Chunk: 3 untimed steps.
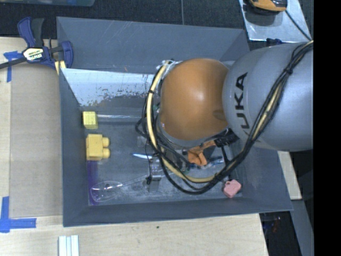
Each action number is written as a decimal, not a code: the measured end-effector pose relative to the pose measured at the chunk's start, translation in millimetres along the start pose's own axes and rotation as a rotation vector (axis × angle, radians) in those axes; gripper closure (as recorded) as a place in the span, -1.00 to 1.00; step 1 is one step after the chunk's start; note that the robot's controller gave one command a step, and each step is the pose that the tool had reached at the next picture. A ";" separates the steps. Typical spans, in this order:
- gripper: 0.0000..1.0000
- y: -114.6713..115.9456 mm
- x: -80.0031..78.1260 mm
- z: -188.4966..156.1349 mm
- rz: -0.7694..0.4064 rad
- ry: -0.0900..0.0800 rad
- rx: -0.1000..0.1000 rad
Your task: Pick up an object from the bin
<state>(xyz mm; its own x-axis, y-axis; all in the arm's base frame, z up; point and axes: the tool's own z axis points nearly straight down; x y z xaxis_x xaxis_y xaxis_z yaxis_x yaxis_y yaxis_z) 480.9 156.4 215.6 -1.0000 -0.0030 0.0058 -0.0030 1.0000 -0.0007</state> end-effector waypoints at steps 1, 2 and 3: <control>-1.00 -0.8 -1.9 -4.0 0.003 -0.008 -0.001; -1.00 -59.0 -16.2 83.7 -0.078 -0.013 -0.002; -1.00 -88.0 -34.0 146.1 -0.260 -0.024 -0.005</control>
Offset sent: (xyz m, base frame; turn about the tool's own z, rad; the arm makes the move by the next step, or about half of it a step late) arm 0.0230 -0.0990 -0.1456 -0.1270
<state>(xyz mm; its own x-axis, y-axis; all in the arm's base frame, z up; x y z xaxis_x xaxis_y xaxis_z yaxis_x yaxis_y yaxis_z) 514.3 68.4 69.4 -0.9654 -0.2601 -0.0191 -0.2602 0.9656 0.0029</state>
